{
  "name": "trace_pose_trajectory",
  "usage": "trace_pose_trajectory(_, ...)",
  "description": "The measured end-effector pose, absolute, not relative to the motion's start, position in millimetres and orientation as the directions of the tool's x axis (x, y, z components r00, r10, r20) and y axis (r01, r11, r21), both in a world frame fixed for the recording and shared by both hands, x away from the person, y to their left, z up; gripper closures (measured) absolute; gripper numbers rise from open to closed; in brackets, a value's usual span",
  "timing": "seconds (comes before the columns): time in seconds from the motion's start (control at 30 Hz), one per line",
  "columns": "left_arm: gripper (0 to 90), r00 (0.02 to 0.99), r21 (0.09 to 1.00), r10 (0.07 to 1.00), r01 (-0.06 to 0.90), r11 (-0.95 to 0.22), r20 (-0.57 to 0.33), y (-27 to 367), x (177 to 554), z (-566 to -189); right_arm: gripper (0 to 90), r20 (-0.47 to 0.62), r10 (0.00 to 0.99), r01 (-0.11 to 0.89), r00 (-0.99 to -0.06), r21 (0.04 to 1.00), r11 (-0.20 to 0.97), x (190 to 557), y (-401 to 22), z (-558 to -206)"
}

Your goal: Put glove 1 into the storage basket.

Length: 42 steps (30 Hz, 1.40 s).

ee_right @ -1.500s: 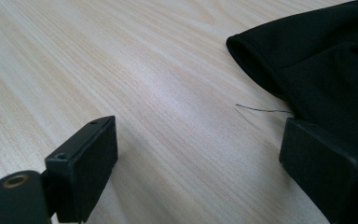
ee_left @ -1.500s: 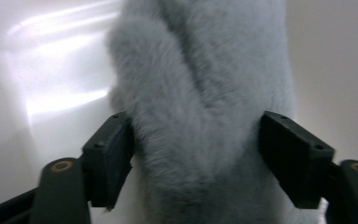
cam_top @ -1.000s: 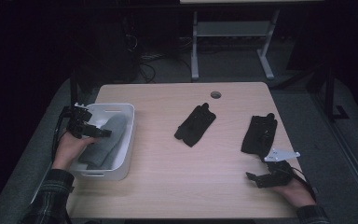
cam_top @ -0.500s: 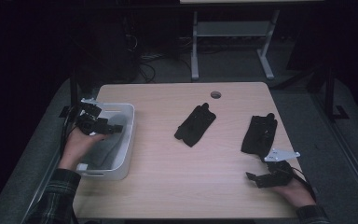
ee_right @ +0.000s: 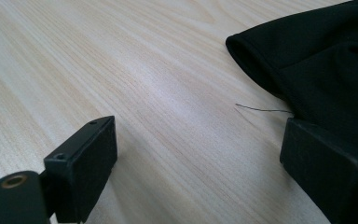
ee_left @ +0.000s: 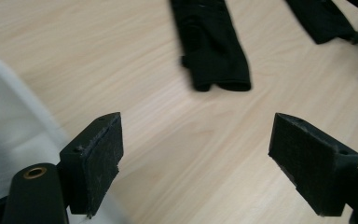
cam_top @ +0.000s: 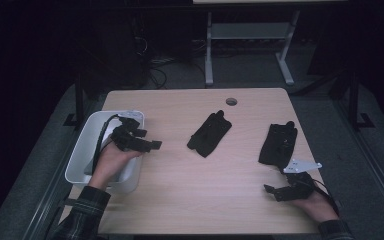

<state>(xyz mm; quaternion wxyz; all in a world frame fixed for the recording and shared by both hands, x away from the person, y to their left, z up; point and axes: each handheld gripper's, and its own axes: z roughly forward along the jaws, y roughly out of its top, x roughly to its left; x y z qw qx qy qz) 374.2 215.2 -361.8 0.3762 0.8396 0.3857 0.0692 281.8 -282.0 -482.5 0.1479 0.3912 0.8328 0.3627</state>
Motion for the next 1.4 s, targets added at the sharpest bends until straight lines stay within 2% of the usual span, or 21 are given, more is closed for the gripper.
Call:
trace_pose_trajectory(0.37,16.9,0.77,0.683,0.614,0.543,-0.488,-0.173,167,354,-383,10.2,0.039,0.761,0.546,-0.648,0.721,0.427,281,-282,-483)
trace_pose_trajectory(0.67,16.9,0.811,0.68,0.568,0.495,-0.541,-0.138,138,333,-409,10.2,0.037,0.76,0.544,-0.648,0.721,0.429,282,-282,-483)
trace_pose_trajectory(0.93,16.9,0.836,0.667,0.532,0.473,-0.576,-0.135,129,325,-432,10.2,0.038,0.761,0.545,-0.648,0.721,0.429,281,-282,-483)
trace_pose_trajectory(1.1,16.5,0.833,0.673,0.529,0.485,-0.558,-0.162,127,320,-448,10.4,0.037,0.761,0.548,-0.648,0.717,0.432,281,-282,-482)
trace_pose_trajectory(1.23,13.7,0.846,0.646,0.516,0.471,-0.601,-0.136,126,317,-460,14.6,0.025,0.76,0.552,-0.649,0.703,0.448,282,-282,-477)
trace_pose_trajectory(1.3,13.1,0.856,0.629,0.508,0.448,-0.636,-0.096,126,316,-465,15.5,0.02,0.77,0.548,-0.638,0.714,0.436,281,-282,-473)
trace_pose_trajectory(1.4,12.5,0.871,0.65,0.486,0.411,-0.64,-0.072,128,312,-468,21.1,0.024,0.773,0.543,-0.633,0.727,0.422,282,-283,-467)
